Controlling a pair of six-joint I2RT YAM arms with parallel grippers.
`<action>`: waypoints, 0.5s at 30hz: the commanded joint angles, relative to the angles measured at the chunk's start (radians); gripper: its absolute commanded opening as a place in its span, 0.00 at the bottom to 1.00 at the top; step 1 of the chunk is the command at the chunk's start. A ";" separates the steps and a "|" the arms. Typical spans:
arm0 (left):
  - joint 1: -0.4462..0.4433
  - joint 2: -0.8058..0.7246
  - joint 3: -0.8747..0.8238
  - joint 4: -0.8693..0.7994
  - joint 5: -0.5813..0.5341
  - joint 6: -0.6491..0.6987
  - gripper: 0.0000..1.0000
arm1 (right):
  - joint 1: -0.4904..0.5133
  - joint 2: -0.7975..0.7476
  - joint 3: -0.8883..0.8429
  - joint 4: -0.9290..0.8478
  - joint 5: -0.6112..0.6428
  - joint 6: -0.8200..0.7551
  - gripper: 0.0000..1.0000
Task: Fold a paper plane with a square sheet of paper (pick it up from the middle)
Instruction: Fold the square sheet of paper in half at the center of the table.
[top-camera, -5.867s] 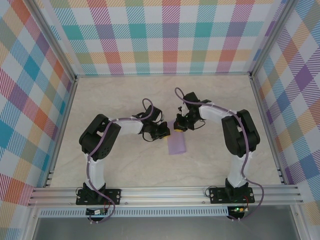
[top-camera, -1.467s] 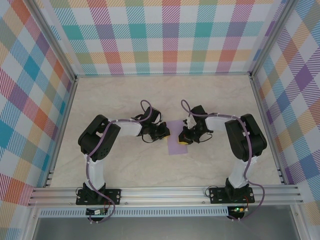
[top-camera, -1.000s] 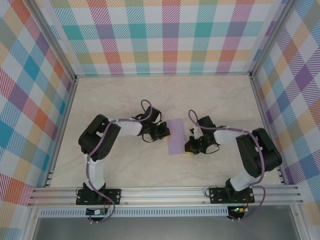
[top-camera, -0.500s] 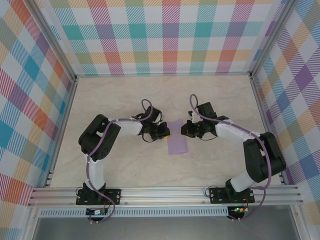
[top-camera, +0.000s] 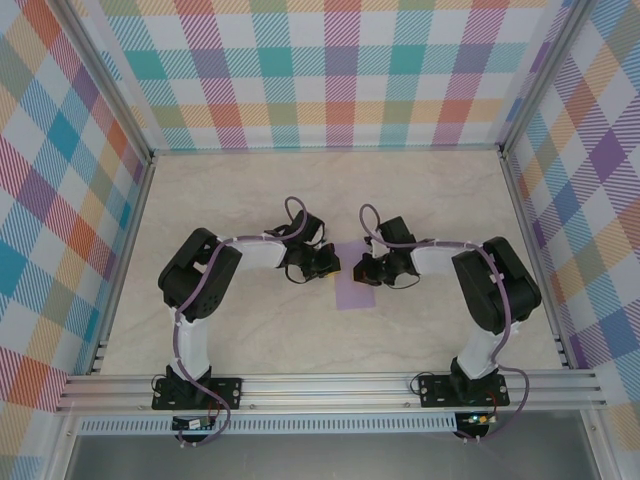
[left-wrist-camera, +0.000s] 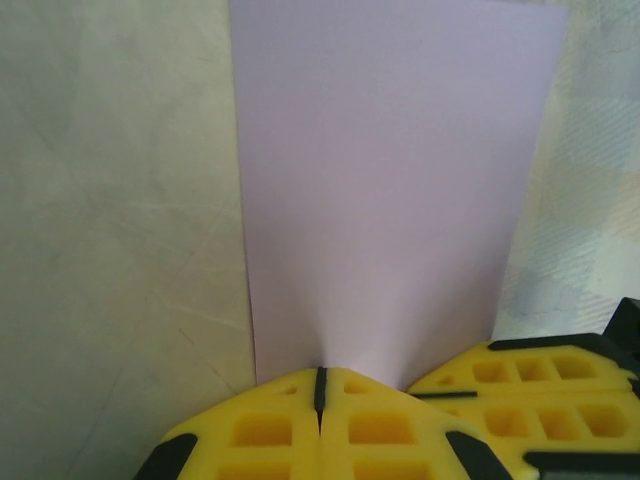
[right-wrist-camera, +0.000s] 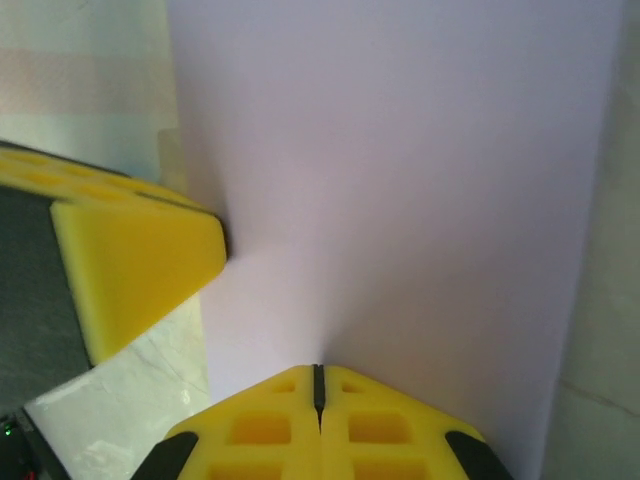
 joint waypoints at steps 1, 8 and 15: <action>-0.012 0.189 -0.089 -0.384 -0.245 0.042 0.00 | -0.004 -0.054 -0.096 0.010 0.015 -0.070 0.00; -0.010 0.203 -0.062 -0.395 -0.247 0.078 0.00 | -0.014 -0.150 -0.237 0.041 -0.011 -0.078 0.00; -0.004 0.201 0.002 -0.429 -0.264 0.159 0.00 | -0.015 -0.218 -0.328 0.069 -0.004 -0.008 0.00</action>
